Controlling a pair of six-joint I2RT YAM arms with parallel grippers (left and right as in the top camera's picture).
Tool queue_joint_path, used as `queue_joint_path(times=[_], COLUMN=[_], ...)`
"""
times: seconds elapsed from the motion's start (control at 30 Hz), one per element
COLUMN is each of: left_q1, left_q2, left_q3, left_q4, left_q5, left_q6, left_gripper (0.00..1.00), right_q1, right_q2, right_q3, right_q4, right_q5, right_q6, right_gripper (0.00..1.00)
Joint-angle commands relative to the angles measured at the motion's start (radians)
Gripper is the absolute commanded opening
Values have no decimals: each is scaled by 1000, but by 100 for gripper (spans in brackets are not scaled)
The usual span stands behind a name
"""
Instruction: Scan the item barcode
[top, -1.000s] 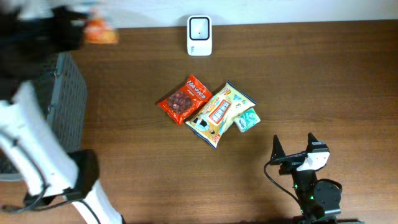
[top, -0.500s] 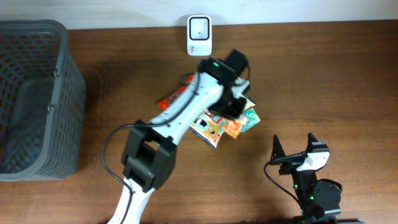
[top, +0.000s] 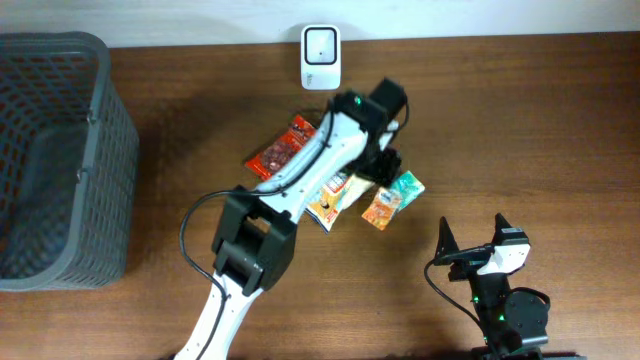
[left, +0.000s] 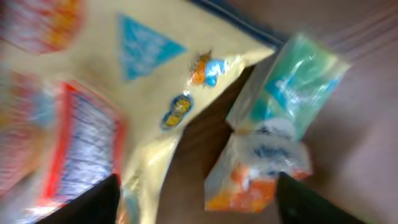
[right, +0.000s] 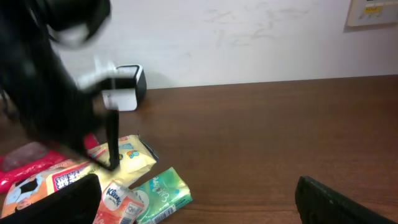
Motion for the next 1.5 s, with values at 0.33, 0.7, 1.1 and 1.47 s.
queue_joint_path(times=[0.33, 0.7, 1.1, 1.47], left_q1=[423, 462, 361, 361], left_q2=[-117, -508, -1421, -1701], left_q3=[889, 193, -872, -1252], left_q4=[-409, -409, 136, 420], left_q5=[27, 13, 11, -61], left_q6=[10, 91, 49, 35], left_gripper=[99, 99, 99, 99], right_q1=[-3, -3, -3, -3], right_q2=[-4, -4, -4, -4], right_q3=[-9, -9, -9, -9], right_q4=[-2, -2, -2, -2], right_q5=[2, 2, 2, 2], right_q6=[3, 3, 3, 3], right_gripper=[98, 98, 98, 99])
